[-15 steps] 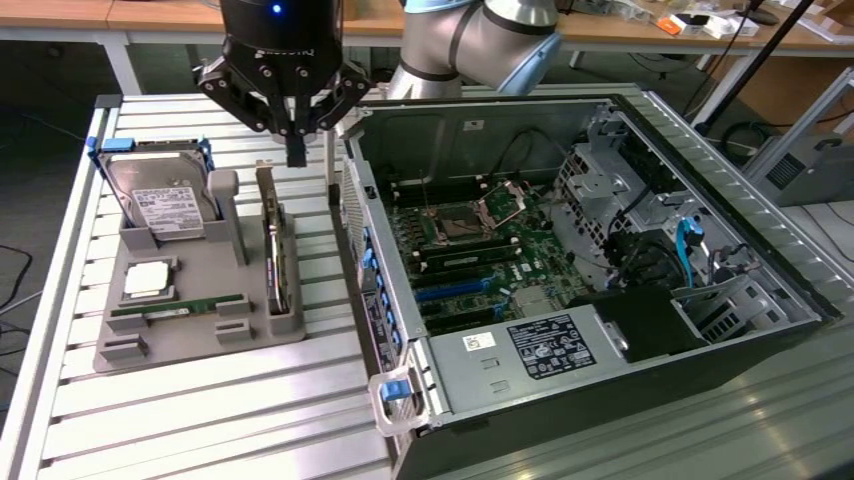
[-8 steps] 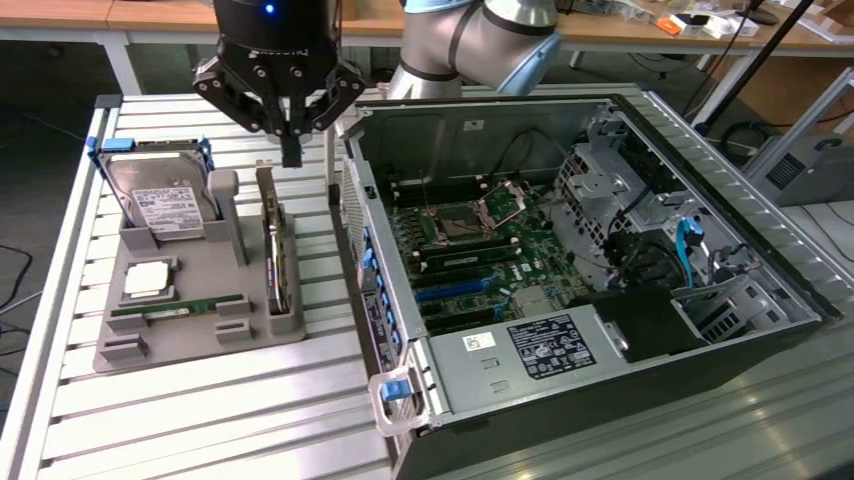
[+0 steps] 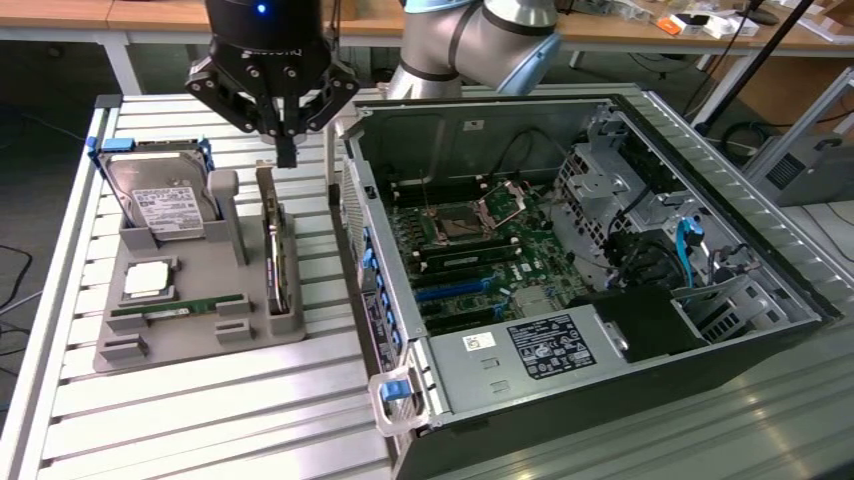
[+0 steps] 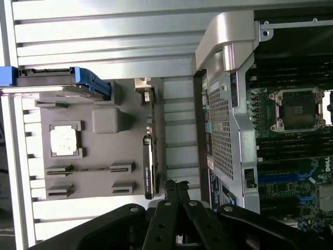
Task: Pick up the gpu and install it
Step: 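Reach for the gpu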
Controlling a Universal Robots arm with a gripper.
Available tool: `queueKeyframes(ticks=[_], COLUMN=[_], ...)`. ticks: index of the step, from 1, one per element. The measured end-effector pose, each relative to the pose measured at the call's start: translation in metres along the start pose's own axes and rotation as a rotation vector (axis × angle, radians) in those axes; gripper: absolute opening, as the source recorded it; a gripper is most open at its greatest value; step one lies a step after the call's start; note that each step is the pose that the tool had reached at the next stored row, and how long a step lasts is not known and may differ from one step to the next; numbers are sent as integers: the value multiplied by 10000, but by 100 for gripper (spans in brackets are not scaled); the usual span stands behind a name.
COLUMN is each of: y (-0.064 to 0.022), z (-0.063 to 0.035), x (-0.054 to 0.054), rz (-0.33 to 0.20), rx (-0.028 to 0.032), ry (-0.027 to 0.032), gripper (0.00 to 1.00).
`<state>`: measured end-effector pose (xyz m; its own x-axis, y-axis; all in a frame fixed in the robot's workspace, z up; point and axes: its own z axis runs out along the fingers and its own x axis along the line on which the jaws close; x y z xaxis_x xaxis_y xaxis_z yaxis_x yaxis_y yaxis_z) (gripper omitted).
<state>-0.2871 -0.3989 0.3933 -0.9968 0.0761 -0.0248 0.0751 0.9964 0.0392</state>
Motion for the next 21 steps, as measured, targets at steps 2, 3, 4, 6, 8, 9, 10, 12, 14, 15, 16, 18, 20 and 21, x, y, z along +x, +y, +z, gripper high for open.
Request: queueKeyframes(ticks=[2, 3, 4, 6, 8, 9, 10, 12, 14, 15, 16, 18, 20, 21], y=[-1, -2, -2, -2, -3, -3, -3, -4, -5, -5, -5, -6, -6, -7], z=[0, 0, 0, -1, -1, -1, -1, -1, -1, -1, -2, -2, -2, -2], x=[8, 17, 21, 28, 35, 40, 43, 52, 60, 62, 68, 76, 82, 87], rz=[0, 0, 0, 0, 0, 0, 0, 0, 0, 0, 0, 0, 0, 0], rx=[0, 0, 0, 0, 0, 0, -1, 0, 0, -1, 0, -1, 0, 0], ry=[0, -1, -1, 0, 0, 0, 0, 0, 0, -1, 0, -1, 0, 0], gripper=[11, 11, 11, 11, 11, 11, 11, 11, 11, 11, 11, 11, 11, 11])
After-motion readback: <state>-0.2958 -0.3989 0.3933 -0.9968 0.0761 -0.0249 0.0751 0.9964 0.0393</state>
